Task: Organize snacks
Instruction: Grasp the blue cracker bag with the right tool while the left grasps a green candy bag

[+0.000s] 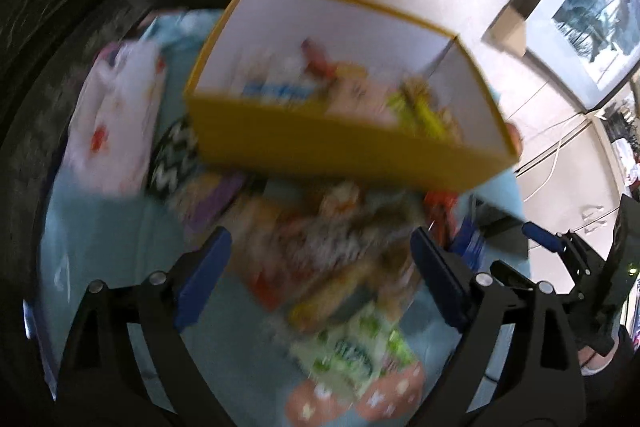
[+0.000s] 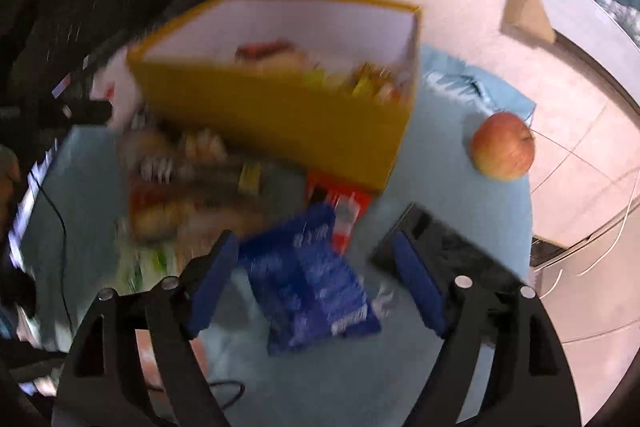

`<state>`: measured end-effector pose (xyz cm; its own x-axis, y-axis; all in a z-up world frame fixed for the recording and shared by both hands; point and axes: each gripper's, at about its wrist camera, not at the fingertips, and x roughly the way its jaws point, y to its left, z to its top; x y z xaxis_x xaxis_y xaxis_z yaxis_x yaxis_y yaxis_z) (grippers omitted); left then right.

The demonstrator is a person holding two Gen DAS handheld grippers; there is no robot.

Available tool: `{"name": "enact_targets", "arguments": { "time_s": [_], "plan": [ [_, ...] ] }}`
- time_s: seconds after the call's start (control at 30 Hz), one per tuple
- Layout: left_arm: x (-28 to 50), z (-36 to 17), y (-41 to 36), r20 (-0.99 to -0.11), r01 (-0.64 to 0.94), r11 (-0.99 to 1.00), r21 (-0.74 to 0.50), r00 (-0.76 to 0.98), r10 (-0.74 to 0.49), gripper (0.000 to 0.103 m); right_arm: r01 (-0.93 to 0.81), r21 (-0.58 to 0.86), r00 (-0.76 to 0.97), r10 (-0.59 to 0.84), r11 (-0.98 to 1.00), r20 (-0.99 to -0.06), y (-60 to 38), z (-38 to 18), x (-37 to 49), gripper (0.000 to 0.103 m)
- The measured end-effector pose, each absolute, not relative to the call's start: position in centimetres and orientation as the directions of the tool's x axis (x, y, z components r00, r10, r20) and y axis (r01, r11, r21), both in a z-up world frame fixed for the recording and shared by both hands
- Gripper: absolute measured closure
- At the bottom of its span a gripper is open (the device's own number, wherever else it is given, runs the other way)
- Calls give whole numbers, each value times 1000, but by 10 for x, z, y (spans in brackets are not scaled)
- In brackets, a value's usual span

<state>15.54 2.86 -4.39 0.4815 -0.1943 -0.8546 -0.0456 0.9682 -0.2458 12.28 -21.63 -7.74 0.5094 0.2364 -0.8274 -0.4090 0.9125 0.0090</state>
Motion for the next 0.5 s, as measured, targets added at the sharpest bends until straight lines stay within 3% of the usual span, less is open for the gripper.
{"name": "enact_targets", "arguments": {
  "time_s": [0.27, 0.3, 0.33, 0.4, 0.5],
  "plan": [
    [110, -59, 37, -890, -105, 969, -226, 427, -161, 11, -475, -112, 445, 129, 873, -886, -185, -132, 125, 20],
    [108, -59, 37, -891, -107, 968, -227, 425, -161, 10, -468, -105, 418, 115, 877, -901, -184, -140, 130, 26],
    [105, -59, 36, -891, -107, 968, -227, 424, -162, 10, -464, -61, 392, 143, 884, -909, -186, -143, 132, 41],
    [100, -59, 35, -893, -104, 970, -221, 422, -158, 9, -432, 7, 357, 178, 902, -917, -193, -137, 134, 48],
    [96, -64, 29, -897, -87, 972, -218, 409, -165, 8, -384, 147, 317, 279, 912, -906, -209, -124, 126, 50]
  ]
}}
